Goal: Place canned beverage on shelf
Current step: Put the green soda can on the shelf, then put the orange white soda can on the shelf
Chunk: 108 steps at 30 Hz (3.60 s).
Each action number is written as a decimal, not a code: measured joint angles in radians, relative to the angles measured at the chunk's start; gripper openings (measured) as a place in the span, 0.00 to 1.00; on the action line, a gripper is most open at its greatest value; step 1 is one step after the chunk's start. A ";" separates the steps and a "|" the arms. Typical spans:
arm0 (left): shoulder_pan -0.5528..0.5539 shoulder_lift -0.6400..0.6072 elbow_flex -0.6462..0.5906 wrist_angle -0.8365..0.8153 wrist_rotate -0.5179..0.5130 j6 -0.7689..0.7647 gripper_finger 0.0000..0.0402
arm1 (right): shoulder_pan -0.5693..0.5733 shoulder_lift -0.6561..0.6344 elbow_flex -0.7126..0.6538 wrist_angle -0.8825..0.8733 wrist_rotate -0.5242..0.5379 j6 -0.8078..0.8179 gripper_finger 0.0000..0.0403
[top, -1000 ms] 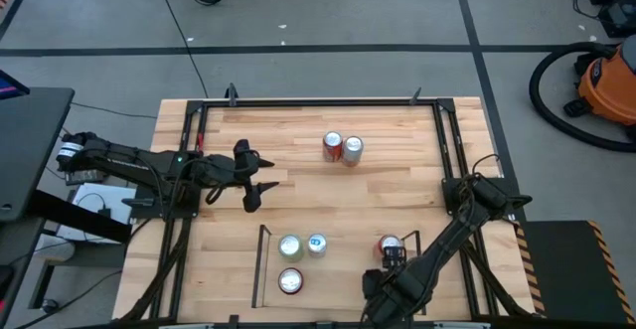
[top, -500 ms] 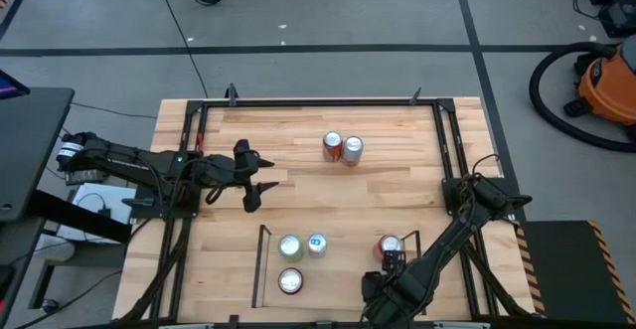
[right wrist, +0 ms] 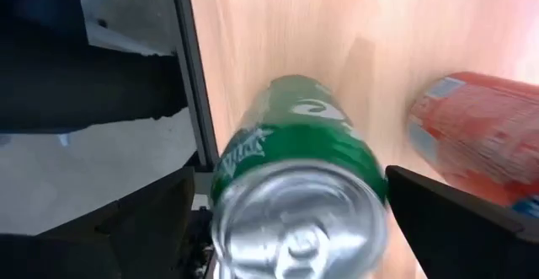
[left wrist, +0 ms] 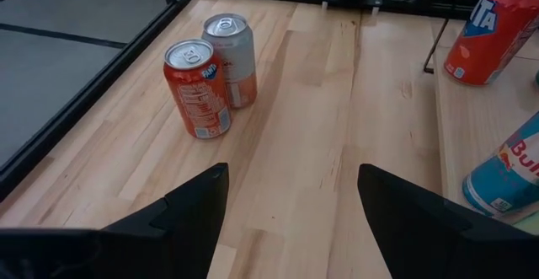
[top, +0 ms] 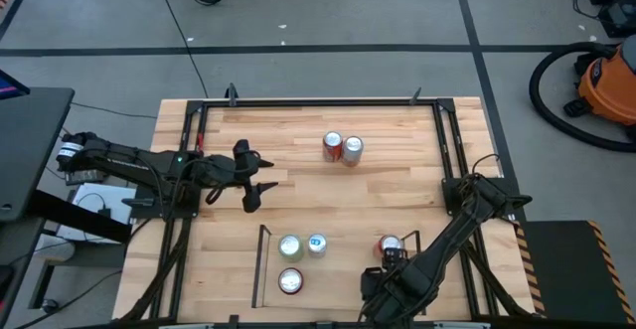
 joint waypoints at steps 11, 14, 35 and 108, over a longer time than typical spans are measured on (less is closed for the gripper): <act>-0.001 0.000 0.000 0.000 0.000 -0.030 0.68 | -0.005 -0.001 0.162 -0.169 0.152 -0.065 0.98; -0.001 0.000 0.000 0.000 0.000 -0.031 0.68 | -0.020 -0.001 0.189 -0.171 0.181 -0.106 0.98; -0.001 0.000 0.000 -0.003 0.032 -0.093 0.68 | -0.237 -0.002 0.195 -0.152 0.402 -0.468 0.91; -0.001 0.000 0.000 -0.003 0.034 -0.126 0.68 | -1.101 -0.325 -0.638 0.590 0.157 -0.980 0.98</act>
